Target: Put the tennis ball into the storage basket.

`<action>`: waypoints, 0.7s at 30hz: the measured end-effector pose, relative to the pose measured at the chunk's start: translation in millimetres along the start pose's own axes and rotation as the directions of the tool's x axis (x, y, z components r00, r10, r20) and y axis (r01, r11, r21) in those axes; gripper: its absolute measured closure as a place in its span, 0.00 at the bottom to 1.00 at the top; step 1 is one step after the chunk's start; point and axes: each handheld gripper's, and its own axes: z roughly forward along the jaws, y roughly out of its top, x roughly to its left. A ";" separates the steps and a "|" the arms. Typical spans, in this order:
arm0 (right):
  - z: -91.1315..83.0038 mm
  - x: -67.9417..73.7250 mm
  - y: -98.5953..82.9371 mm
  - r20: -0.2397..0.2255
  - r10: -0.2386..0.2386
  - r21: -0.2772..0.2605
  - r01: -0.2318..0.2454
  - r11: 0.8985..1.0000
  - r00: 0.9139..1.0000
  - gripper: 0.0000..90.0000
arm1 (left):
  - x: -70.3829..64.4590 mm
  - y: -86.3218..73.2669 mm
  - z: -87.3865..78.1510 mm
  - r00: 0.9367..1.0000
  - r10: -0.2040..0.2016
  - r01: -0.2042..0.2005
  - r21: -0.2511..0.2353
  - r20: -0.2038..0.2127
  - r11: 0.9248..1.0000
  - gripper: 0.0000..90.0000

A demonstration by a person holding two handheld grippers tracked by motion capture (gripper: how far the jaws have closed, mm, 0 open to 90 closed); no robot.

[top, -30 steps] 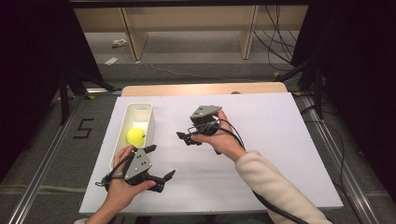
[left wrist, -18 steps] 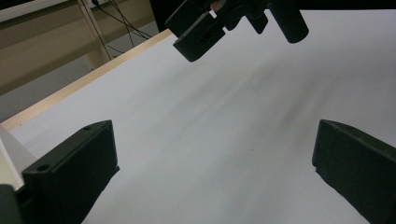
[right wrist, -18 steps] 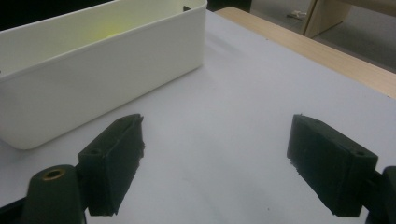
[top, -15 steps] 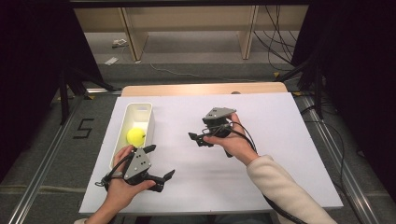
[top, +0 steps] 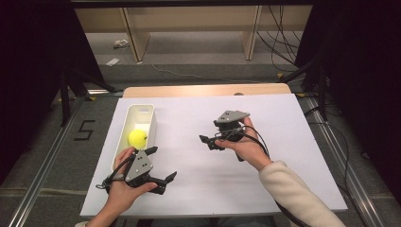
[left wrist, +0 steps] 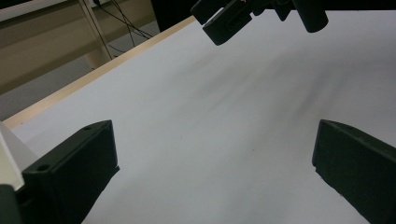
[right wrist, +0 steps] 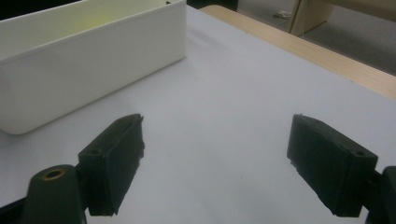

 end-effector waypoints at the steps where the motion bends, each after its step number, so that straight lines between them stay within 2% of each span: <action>1: -2.0 -1.7 -1.6 0.004 0.002 0.000 -0.002 1.000 1.000 0.21 | 0.0 0.0 0.0 1.000 0.001 -0.001 0.000 0.000 1.000 0.00; 21: -39.8 -18.4 -30.5 0.064 0.039 -0.006 -0.039 0.999 0.997 0.21 | 0.8 -0.7 0.2 1.000 0.002 -0.002 0.004 -0.002 1.000 0.00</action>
